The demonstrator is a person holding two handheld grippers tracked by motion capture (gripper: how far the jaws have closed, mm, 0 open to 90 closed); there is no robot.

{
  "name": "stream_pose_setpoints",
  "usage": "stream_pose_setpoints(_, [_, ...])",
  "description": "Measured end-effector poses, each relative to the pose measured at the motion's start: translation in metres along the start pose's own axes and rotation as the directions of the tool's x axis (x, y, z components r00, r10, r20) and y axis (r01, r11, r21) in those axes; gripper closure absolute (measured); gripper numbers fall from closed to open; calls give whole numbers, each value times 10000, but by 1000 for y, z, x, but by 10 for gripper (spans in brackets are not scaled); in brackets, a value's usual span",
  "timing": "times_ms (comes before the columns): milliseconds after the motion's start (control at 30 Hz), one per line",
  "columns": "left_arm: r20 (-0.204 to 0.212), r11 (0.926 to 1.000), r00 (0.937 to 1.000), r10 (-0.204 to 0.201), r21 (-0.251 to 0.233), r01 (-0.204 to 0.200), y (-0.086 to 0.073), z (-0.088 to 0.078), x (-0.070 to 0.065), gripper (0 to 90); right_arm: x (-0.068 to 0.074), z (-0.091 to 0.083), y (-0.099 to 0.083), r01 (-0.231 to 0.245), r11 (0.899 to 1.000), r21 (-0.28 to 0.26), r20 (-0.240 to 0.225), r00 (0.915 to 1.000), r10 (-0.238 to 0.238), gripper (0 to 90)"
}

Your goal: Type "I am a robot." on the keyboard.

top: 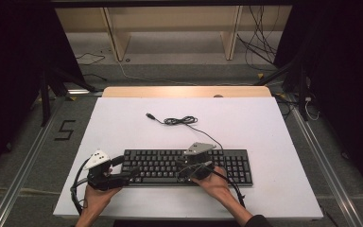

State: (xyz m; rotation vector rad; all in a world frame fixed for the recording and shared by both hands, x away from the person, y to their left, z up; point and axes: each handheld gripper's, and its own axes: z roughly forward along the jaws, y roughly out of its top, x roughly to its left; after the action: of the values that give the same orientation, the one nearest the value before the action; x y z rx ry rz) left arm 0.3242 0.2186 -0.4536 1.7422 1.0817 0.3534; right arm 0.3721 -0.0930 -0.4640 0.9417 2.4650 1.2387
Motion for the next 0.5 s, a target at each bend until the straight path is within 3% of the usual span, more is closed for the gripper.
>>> stream_pose_setpoints(167, [-8,10000,10000,-1,5,1,0,0,0,195,-1,-8,2,-45,9991,-421,-155,9999,38,721])
stream_pose_setpoints(233, [-17,10000,10000,-35,-23,35,0,0,0,195,0,-10,2,-106,9985,-535,-181,9998,96,624])
stream_pose_setpoints(500, [-34,10000,10000,-25,-11,24,0,-1,1,195,1,-14,3,-234,9959,-872,-245,9995,213,438])
